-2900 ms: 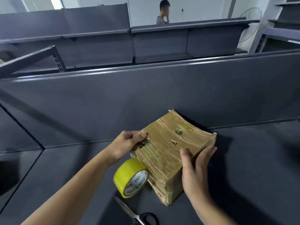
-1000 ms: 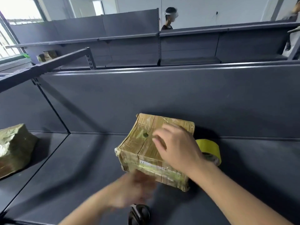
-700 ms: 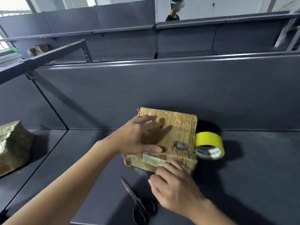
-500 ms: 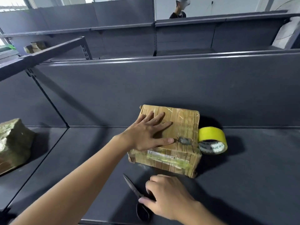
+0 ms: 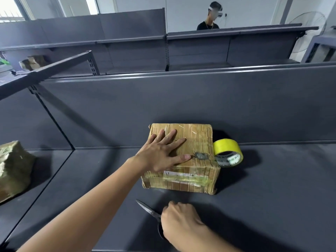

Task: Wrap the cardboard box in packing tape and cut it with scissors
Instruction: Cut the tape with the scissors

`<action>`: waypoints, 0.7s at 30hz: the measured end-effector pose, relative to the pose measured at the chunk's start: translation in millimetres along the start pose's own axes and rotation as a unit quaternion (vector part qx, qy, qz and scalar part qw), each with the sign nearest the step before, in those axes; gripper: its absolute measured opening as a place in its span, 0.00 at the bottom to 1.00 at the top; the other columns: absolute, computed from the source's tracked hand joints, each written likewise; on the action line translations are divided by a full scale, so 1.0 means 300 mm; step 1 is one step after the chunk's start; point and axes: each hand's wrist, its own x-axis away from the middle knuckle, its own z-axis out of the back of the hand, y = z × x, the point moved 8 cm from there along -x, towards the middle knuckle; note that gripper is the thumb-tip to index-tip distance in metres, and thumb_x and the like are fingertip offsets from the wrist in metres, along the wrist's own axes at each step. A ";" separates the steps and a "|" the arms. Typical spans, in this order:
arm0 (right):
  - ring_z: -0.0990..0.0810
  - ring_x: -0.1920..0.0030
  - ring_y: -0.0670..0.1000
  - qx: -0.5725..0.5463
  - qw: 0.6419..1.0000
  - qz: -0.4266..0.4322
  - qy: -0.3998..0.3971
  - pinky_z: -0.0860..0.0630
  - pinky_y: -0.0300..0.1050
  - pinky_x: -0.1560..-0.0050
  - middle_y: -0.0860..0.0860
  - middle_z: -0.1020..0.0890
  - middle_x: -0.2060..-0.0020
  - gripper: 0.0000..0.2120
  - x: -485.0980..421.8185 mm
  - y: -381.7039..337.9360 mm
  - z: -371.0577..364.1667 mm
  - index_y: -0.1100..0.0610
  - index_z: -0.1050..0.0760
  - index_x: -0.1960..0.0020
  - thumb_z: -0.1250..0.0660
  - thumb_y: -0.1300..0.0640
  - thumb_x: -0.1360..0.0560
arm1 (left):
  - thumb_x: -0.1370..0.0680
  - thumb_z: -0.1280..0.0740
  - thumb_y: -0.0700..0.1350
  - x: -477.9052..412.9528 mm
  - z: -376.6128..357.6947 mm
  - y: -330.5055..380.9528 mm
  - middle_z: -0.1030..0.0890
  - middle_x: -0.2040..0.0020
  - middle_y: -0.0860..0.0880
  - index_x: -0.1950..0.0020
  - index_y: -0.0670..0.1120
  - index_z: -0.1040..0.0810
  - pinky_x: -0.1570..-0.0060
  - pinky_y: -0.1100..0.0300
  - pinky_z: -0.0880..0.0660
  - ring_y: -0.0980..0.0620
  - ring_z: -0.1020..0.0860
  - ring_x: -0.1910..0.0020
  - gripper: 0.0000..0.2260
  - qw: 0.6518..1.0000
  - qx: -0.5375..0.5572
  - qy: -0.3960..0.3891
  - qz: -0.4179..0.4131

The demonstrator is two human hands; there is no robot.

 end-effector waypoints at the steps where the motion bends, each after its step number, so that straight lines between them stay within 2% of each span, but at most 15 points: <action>1: 0.25 0.36 0.64 0.001 1.000 -0.001 0.010 0.29 0.54 0.46 0.64 0.27 0.34 0.18 0.003 0.009 -0.001 0.66 0.30 0.30 0.45 0.60 0.17 | 0.28 0.57 0.79 0.000 0.001 0.001 0.63 0.17 0.55 0.19 0.67 0.57 0.21 0.45 0.63 0.46 0.64 0.18 0.39 1.000 -0.003 -0.005 0.000; 3: 0.23 0.38 0.64 0.001 0.999 0.002 0.037 0.34 0.54 0.52 0.64 0.27 0.36 0.17 0.016 0.033 0.003 0.66 0.31 0.31 0.46 0.59 0.16 | 0.28 0.57 0.78 0.000 0.002 0.001 0.64 0.17 0.54 0.19 0.66 0.59 0.20 0.44 0.63 0.45 0.65 0.18 0.39 1.000 -0.009 -0.014 -0.001; 8: 0.20 0.44 0.65 -0.035 0.995 0.012 0.090 0.35 0.53 0.55 0.62 0.22 0.42 0.14 0.096 0.123 0.036 0.62 0.30 0.39 0.44 0.52 0.15 | 0.25 0.54 0.77 0.002 0.003 0.000 0.64 0.17 0.54 0.20 0.67 0.60 0.20 0.44 0.62 0.45 0.64 0.18 0.37 0.999 -0.020 -0.034 0.008; 10: 0.20 0.48 0.62 -0.109 0.990 0.013 0.087 0.32 0.51 0.56 0.58 0.20 0.46 0.13 0.131 0.169 0.047 0.58 0.29 0.45 0.43 0.48 0.16 | 0.24 0.53 0.76 0.008 0.009 0.002 0.64 0.17 0.54 0.20 0.67 0.60 0.21 0.45 0.61 0.45 0.63 0.18 0.36 0.999 -0.024 -0.043 0.017; 12: 0.21 0.55 0.53 -0.222 0.973 0.001 0.057 0.29 0.49 0.58 0.51 0.20 0.53 0.12 0.151 0.226 0.033 0.54 0.28 0.49 0.41 0.45 0.17 | 0.24 0.54 0.76 0.018 0.017 0.008 0.65 0.17 0.53 0.19 0.66 0.61 0.20 0.43 0.60 0.44 0.63 0.18 0.36 0.997 -0.034 -0.061 0.026; 13: 0.22 0.59 0.49 -0.286 0.958 0.000 0.036 0.28 0.46 0.60 0.48 0.20 0.57 0.11 0.156 0.250 0.016 0.52 0.28 0.50 0.41 0.46 0.18 | 0.26 0.56 0.77 0.024 0.021 0.012 0.65 0.17 0.53 0.20 0.66 0.61 0.20 0.42 0.58 0.44 0.63 0.18 0.38 0.996 -0.040 -0.076 0.029; 15: 0.22 0.66 0.48 -0.432 0.902 0.016 -0.007 0.25 0.43 0.62 0.50 0.19 0.64 0.08 0.168 0.286 -0.017 0.54 0.27 0.51 0.39 0.51 0.17 | 0.30 0.60 0.79 0.030 0.036 0.021 0.65 0.18 0.54 0.19 0.66 0.61 0.20 0.42 0.58 0.45 0.63 0.18 0.41 0.992 -0.053 -0.112 0.027; 17: 0.20 0.66 0.51 -0.558 0.829 0.033 -0.026 0.21 0.45 0.62 0.54 0.18 0.61 0.07 0.195 0.331 -0.031 0.60 0.25 0.49 0.37 0.57 0.17 | 0.26 0.59 0.75 0.014 0.071 0.011 0.60 0.17 0.55 0.18 0.65 0.56 0.19 0.45 0.59 0.49 0.59 0.17 0.37 0.988 -0.070 -0.137 0.009; 18: 0.19 0.65 0.51 -0.601 0.798 0.036 -0.025 0.20 0.45 0.62 0.54 0.18 0.60 0.07 0.212 0.363 -0.031 0.64 0.24 0.48 0.36 0.59 0.17 | 0.22 0.55 0.72 -0.005 0.102 0.001 0.53 0.16 0.56 0.18 0.64 0.48 0.19 0.47 0.54 0.50 0.51 0.17 0.33 0.989 -0.069 -0.134 -0.006; 19: 0.20 0.65 0.51 -0.632 0.774 0.036 -0.022 0.20 0.44 0.63 0.54 0.19 0.59 0.09 0.227 0.397 -0.036 0.68 0.24 0.46 0.34 0.61 0.18 | 0.19 0.48 0.69 -0.030 0.149 -0.006 0.42 0.18 0.55 0.21 0.63 0.37 0.20 0.50 0.45 0.52 0.39 0.21 0.27 0.993 -0.047 -0.103 -0.019; 20: 0.20 0.65 0.51 -0.658 0.752 0.035 -0.019 0.21 0.43 0.63 0.54 0.19 0.59 0.12 0.243 0.426 -0.035 0.72 0.25 0.45 0.32 0.62 0.20 | 0.18 0.41 0.64 -0.057 0.211 -0.009 0.29 0.23 0.54 0.27 0.61 0.26 0.27 0.53 0.34 0.53 0.27 0.28 0.21 0.998 -0.016 -0.049 -0.029; 21: 0.20 0.66 0.50 -0.679 0.733 0.035 -0.013 0.22 0.43 0.64 0.55 0.19 0.59 0.14 0.255 0.454 -0.036 0.73 0.25 0.44 0.30 0.62 0.21 | 0.18 0.36 0.59 -0.086 0.272 -0.006 0.19 0.32 0.53 0.34 0.57 0.19 0.35 0.57 0.28 0.52 0.20 0.36 0.16 0.999 0.007 0.017 -0.042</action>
